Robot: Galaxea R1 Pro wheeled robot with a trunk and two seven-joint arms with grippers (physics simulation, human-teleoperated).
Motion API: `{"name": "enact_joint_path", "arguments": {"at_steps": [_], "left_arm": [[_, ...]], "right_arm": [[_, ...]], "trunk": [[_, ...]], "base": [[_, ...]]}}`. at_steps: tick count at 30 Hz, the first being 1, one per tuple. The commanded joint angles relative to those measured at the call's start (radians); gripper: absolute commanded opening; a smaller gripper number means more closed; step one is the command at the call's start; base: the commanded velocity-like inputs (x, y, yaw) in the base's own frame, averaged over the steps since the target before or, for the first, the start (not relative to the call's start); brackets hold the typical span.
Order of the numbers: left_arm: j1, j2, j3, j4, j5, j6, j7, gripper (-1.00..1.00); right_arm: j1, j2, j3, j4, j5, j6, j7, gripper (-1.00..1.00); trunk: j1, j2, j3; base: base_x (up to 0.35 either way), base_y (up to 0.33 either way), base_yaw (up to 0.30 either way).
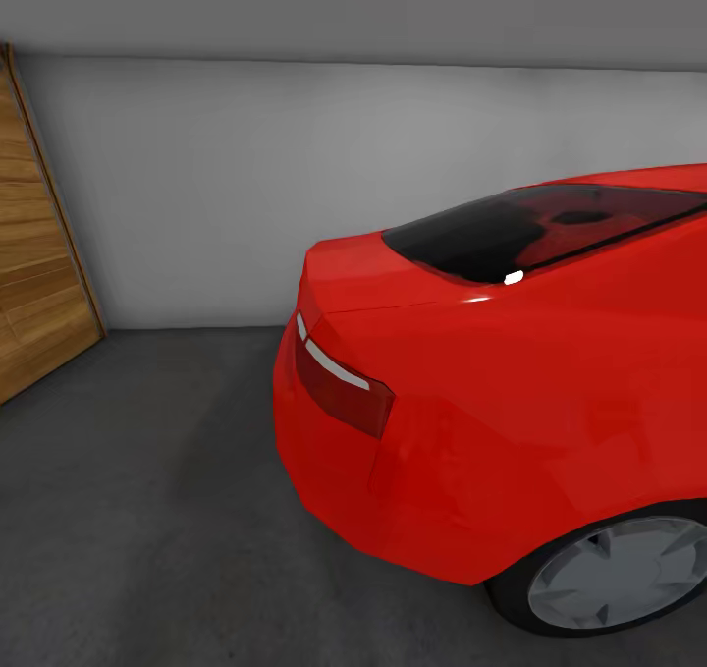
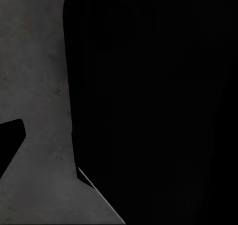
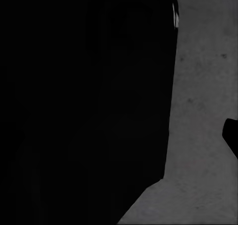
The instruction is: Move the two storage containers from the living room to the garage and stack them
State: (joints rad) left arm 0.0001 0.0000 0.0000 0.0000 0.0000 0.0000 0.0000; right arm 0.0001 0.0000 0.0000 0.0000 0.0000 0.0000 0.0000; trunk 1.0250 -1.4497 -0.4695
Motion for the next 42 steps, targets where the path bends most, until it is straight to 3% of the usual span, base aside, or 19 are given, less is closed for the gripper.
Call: {"name": "enact_joint_path", "arguments": {"at_steps": [1, 19, 42], "left_arm": [[0.000, 0.000, 0.000, 0.000, 0.000, 0.000, 0.000, 1.00], [0.000, 0.009, 0.001, -0.033, 0.002, -0.006, -0.002, 1.00], [0.000, 0.009, -0.001, -0.034, 0.002, -0.006, -0.002, 1.00]], "right_arm": [[0.000, 0.000, 0.000, 0.000, 0.000, 0.000, 0.000, 1.00], [-0.002, -0.005, -0.003, 0.003, -0.005, -0.029, -0.002, 1.00], [-0.002, -0.005, -0.006, 0.003, -0.008, -0.115, 0.000, 1.00]], "trunk": [[0.000, 0.000, 0.000], [0.000, 0.000, 0.000], [0.000, 0.000, 0.000]], "base": [[0.000, 0.000, 0.000], [0.000, 0.000, -0.018], [0.000, 0.000, -0.275]]}}
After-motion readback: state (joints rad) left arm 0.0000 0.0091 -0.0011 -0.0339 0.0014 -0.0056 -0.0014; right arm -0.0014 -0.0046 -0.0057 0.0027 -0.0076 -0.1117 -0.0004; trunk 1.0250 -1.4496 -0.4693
